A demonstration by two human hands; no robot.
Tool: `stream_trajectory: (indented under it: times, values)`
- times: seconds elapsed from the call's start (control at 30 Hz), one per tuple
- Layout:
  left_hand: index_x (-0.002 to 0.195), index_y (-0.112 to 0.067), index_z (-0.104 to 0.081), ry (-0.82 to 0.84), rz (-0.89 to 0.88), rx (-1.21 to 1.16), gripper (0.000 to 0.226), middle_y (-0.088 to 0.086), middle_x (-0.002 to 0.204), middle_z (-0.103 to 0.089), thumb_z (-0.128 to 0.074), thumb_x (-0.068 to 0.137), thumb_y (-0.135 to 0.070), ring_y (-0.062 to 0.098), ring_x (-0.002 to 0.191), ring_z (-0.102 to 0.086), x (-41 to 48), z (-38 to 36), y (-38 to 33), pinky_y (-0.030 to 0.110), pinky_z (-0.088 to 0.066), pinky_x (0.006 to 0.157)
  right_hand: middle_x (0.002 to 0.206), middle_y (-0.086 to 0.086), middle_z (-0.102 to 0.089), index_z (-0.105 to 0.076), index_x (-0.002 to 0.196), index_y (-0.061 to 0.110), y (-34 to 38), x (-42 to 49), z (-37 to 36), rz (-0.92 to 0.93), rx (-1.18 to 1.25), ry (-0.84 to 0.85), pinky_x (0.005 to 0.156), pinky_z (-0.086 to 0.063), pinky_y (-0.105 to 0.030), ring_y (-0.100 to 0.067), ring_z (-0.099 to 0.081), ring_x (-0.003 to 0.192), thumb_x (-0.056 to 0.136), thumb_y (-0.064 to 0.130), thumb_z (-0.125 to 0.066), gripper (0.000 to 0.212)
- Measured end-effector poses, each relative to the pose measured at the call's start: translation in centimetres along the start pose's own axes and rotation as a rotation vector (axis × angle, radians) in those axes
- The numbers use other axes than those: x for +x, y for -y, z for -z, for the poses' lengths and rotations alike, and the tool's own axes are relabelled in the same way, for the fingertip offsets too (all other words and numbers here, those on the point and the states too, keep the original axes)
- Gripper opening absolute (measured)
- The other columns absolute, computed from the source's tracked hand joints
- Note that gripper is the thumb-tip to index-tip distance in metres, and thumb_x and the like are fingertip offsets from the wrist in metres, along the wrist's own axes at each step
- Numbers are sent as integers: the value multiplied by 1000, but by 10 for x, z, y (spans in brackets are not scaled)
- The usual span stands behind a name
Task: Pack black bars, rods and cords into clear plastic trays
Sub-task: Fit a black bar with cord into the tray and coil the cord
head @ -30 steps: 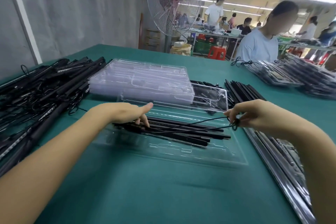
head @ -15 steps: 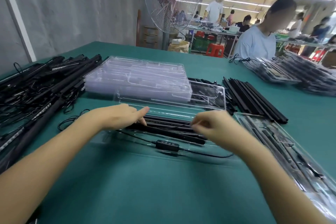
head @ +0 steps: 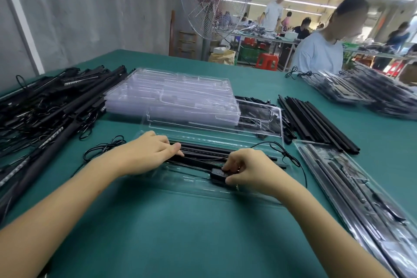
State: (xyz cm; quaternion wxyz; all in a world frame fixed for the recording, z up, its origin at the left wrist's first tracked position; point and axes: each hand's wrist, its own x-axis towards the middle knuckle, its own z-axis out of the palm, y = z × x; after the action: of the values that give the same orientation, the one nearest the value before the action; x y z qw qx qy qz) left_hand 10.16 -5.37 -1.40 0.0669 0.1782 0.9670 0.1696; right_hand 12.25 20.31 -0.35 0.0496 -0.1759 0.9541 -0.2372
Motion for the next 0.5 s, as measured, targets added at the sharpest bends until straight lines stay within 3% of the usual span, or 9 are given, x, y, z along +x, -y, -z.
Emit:
stream_trajectory:
  times: [0.2, 0.5]
  values:
    - [119, -53, -54, -17, -8, 2, 64, -23, 99, -47, -7, 78, -67, 3, 97, -32, 1, -2, 4, 26, -28, 93, 86, 4, -64, -72, 89, 20, -2, -2, 4, 16, 11, 22, 57, -39, -6, 4, -50, 67, 72, 19, -79, 19]
    - [111, -60, -50, -43, -34, 1, 60, -26, 99, -48, -7, 72, -72, 0, 95, -31, 2, -6, 7, 25, -27, 91, 72, 13, -57, -69, 83, 23, 5, -1, -3, 31, 20, 29, 51, -39, -6, 1, -51, 62, 70, 19, -81, 18]
